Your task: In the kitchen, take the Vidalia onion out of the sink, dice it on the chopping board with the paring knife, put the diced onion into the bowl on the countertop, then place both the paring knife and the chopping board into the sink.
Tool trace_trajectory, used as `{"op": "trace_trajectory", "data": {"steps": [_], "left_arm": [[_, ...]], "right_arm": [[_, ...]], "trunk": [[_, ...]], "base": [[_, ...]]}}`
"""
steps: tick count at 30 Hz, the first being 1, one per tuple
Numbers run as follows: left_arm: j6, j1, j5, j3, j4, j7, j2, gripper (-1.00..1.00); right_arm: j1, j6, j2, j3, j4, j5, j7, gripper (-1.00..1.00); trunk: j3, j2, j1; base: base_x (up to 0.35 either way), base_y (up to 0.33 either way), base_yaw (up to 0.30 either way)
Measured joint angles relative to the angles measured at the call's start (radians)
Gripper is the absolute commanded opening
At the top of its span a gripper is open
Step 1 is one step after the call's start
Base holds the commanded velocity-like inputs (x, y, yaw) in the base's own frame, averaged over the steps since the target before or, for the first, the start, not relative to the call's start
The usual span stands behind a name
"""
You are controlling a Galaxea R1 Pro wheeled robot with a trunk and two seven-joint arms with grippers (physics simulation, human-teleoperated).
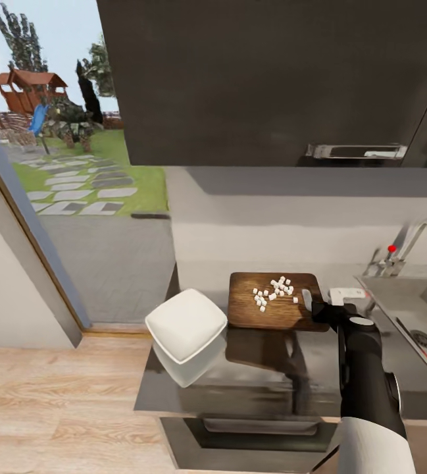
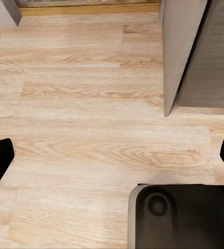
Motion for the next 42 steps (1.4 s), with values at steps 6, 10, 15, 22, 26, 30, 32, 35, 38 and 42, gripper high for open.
{"op": "trace_trajectory", "data": {"steps": [6,10,15,22,26,30,32,35,38,42], "left_arm": [[0.0,0.0,0.0,0.0,0.0,0.0,0.0,1.0],[0.0,0.0,0.0,0.0,0.0,0.0,0.0,1.0],[0.0,0.0,0.0,0.0,-0.001,0.0,0.0,1.0],[0.0,0.0,0.0,0.0,-0.001,0.0,0.0,1.0],[0.0,0.0,0.0,0.0,-0.001,0.0,0.0,1.0],[-0.001,0.0,-0.001,0.0,-0.003,0.0,0.0,1.0],[0.0,0.0,-0.001,0.0,-0.003,0.0,0.0,1.0],[0.0,0.0,0.0,0.0,-0.001,0.0,0.0,1.0],[0.0,0.0,-0.001,0.0,-0.001,0.0,0.0,1.0],[0.0,0.0,-0.001,0.0,-0.001,0.0,0.0,1.0]], "right_arm": [[-0.001,0.0,0.0,0.0,0.0,0.0,0.0,-1.0],[0.0,0.0,0.0,0.0,0.0,0.001,0.0,-1.0],[0.0,0.0,0.0,0.0,0.0,0.0,0.0,-1.0],[0.0,0.001,0.0,0.0,0.0,-0.003,0.0,-1.0],[0.0,0.003,0.0,0.048,0.0,-0.003,-0.001,-1.0],[0.0,0.06,0.0,0.146,-0.008,0.061,-0.001,-1.0],[-0.001,0.069,0.0,0.158,-0.016,0.077,-0.001,-1.0],[0.0,0.079,0.0,0.187,-0.03,0.079,-0.001,-1.0],[-0.001,0.099,0.0,0.201,-0.038,0.094,-0.002,-1.0],[-0.001,0.111,0.0,0.206,-0.043,0.104,-0.002,-1.0]], "trunk": [[0.009,0.0,0.0],[0.016,0.0,0.0],[0.024,0.0,0.0],[0.035,0.0,0.0],[0.038,0.0,0.0],[0.038,0.0,0.0],[0.039,0.0,0.0],[0.039,0.0,0.0],[0.039,0.0,0.0],[0.039,0.0,0.0]], "base": [[0.0,0.268,0.0],[0.0,0.269,0.0],[0.0,0.274,0.0],[0.0,0.182,0.0],[0.0,0.007,0.0],[0.0,0.0,0.0],[0.0,0.0,0.0],[0.0,0.0,0.0],[0.0,0.0,0.0],[0.0,0.0,0.0]]}}
